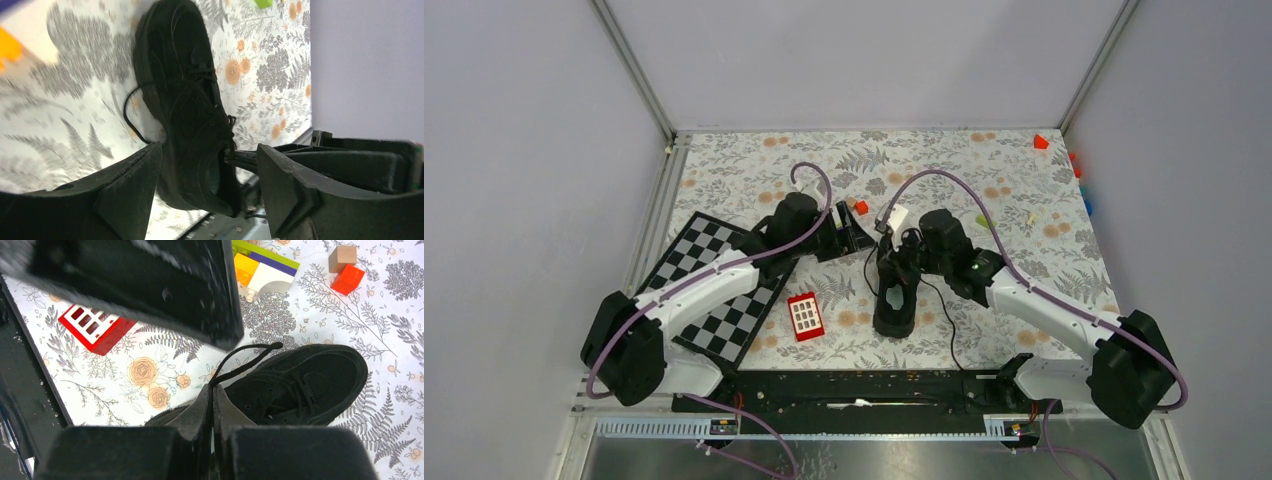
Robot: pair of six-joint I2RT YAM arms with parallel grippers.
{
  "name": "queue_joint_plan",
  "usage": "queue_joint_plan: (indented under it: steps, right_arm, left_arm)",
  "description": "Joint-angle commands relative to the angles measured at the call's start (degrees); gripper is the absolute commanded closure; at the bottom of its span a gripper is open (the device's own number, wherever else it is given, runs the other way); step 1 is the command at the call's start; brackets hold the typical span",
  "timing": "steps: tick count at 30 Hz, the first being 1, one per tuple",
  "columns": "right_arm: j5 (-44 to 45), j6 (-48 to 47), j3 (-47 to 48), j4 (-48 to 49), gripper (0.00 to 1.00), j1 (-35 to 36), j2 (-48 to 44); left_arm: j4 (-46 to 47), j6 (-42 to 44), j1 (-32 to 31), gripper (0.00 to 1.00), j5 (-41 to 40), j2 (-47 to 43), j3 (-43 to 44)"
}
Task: Tie the shoes
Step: Wrap the shoelace around the shoelace.
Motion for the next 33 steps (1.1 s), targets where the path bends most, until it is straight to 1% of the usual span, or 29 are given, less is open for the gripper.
queue_joint_plan:
  steps: [1,3,5,7,8,10,14,17,21,23,27,32,33]
  right_arm:
    - [1.16,3.09,-2.33,5.5,1.0,-0.94,-2.73]
    - [-0.06,4.49,-3.73,6.11,1.0,-2.56,-3.72]
    - [-2.21,6.32,-5.52,7.95,1.0,-4.42,-5.07]
    - [-4.98,8.22,-7.1,10.8,1.0,-6.38,-6.15]
    - [-6.54,8.78,-7.35,11.3,1.0,-7.48,-6.38]
    - [-8.85,9.08,-6.8,10.8,1.0,-8.26,-6.53]
    - [-10.07,8.72,-6.58,10.28,1.0,-8.59,-6.66]
    - [-12.85,8.21,-6.48,10.2,1.0,-8.99,-6.38]
    - [-15.2,7.41,-5.86,8.72,1.0,-9.29,-6.23]
    - [-15.66,6.85,-5.86,8.32,1.0,-9.47,-6.41]
    - [-15.94,6.78,-6.13,8.31,1.0,-10.27,-6.25]
    - [-17.11,7.0,-6.07,7.2,1.0,-10.52,-6.36]
    - [-17.23,6.84,-5.99,6.64,1.0,-10.62,-6.24]
  left_arm:
    - [11.73,22.56,1.53,0.29,-0.94,-3.42,-2.47]
    - [20.36,27.13,1.94,0.29,2.36,-3.37,-5.52]
    - [27.98,33.04,1.94,0.29,8.25,-2.16,-7.98]
    - [30.89,39.06,1.93,0.33,15.28,-0.47,-9.16]
    - [30.96,42.12,1.67,0.35,16.69,0.11,-9.5]
    - [32.02,46.99,1.39,0.37,18.3,0.74,-10.95]
    - [29.96,56.84,-0.82,0.35,16.9,1.03,-11.26]
    - [31.2,65.72,-2.2,0.32,16.37,0.67,-12.5]
    - [25.02,74.6,-2.34,0.33,19.26,2.25,-9.33]
    - [24.24,76.57,-2.34,0.33,20.47,3.34,-7.83]
    - [25.53,78.4,-1.96,0.34,22.75,6.67,-4.78]
    - [22.43,80.85,-1.35,0.45,27.39,9.74,-0.06]
    - [22.42,81.08,-1.4,0.46,27.87,10.12,0.35]
